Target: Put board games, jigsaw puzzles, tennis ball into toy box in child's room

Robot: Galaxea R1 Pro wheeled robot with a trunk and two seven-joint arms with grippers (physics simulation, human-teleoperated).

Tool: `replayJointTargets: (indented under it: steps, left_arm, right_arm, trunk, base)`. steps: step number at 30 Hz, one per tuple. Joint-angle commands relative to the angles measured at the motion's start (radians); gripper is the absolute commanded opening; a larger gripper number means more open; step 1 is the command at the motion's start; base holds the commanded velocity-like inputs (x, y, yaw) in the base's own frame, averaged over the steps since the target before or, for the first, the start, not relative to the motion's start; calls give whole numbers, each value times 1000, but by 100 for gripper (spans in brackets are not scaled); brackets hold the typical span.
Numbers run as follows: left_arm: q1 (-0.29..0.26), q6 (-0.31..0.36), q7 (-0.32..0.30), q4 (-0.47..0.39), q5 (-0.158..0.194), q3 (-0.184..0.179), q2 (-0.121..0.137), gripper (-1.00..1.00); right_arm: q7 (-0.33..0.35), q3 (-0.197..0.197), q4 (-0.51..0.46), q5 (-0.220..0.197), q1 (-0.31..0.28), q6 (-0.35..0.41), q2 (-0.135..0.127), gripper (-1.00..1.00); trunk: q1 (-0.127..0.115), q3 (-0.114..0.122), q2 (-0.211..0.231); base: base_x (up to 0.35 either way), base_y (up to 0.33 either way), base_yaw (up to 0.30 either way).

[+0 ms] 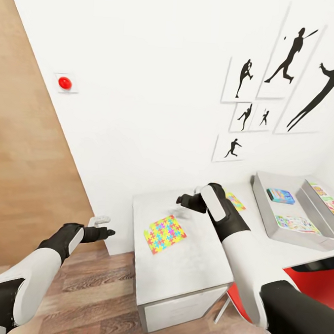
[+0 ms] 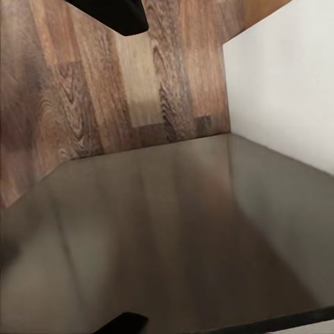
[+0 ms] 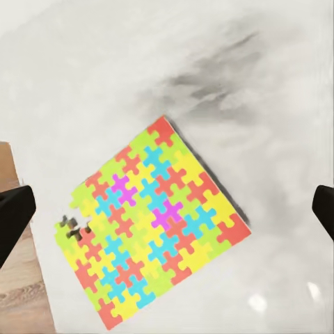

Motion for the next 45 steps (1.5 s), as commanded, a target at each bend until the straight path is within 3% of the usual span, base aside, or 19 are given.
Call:
replayJointTargets:
  steps: [1, 5, 9, 45]
  left_arm:
    - [-1, 6, -8, -1, -10, 8, 0, 100]
    - [-1, 6, -9, -1, -10, 9, 0, 100]
    - [-1, 6, -10, -2, -10, 9, 0, 100]
    - [-3, 6, -10, -3, -9, 9, 2, 100]
  right_arm:
    - [-10, 1, 21, -10, -8, -7, 0, 100]
    - [-7, -1, 104, -7, -32, -32, 1, 100]
    - [-5, -1, 128, -5, -38, -39, 2, 100]
    - [-3, 11, 139, 0, -39, -83, 15, 100]
  trunk:
    - [1, -4, -2]
    - [1, -10, -2]
    - [1, -17, -2]
    - [1, -76, -2]
  base:
    - [0, 0, 0]
    - [0, 0, 0]
    - [0, 0, 0]
    - [0, 5, 0]
